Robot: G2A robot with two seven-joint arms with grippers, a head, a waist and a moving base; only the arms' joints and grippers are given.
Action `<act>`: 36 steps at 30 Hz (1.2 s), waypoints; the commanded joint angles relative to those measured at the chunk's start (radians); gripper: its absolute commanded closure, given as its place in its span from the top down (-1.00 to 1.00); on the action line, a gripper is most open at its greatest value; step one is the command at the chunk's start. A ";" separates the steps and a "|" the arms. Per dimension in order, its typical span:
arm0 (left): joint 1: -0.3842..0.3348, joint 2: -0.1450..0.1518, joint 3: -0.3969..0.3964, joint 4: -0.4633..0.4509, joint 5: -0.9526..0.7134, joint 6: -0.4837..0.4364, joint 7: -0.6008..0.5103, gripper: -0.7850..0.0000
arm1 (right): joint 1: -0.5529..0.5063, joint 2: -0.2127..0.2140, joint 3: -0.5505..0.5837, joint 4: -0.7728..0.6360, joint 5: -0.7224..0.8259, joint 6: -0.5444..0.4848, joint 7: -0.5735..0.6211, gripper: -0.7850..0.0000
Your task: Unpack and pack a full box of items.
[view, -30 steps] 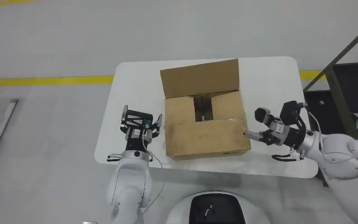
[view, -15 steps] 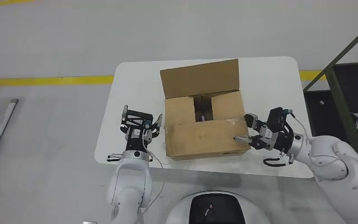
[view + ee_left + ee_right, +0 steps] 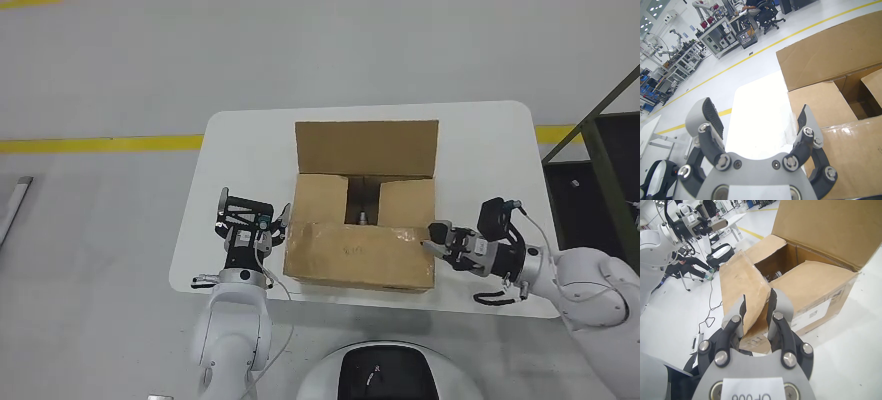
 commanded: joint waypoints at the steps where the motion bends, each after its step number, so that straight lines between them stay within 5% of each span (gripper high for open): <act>1: 0.000 0.000 0.000 0.000 0.000 0.000 0.000 1.00 | 0.004 0.000 -0.005 0.001 0.005 0.006 0.002 -0.76; 3: 0.000 0.000 0.000 0.000 0.000 0.000 0.000 1.00 | 0.006 0.001 -0.010 0.001 0.009 0.009 0.003 -1.00; 17: 0.000 0.000 0.000 0.000 0.000 0.000 0.000 1.00 | 0.014 0.008 0.058 -0.056 -0.102 -0.057 -0.142 -1.00; 24: -0.027 -0.002 -0.012 -0.032 -0.072 0.003 -0.013 1.00 | -0.016 0.002 0.122 -0.118 -0.353 -0.213 -0.454 -1.00; 30: -0.142 -0.005 0.002 -0.005 -0.105 -0.013 -0.069 1.00 | -0.079 -0.008 0.132 -0.131 -0.651 -0.210 -0.715 -1.00; 36: -0.238 -0.009 0.089 0.066 -0.132 -0.122 -0.130 1.00 | -0.117 -0.007 0.134 -0.124 -0.871 -0.169 -0.915 -1.00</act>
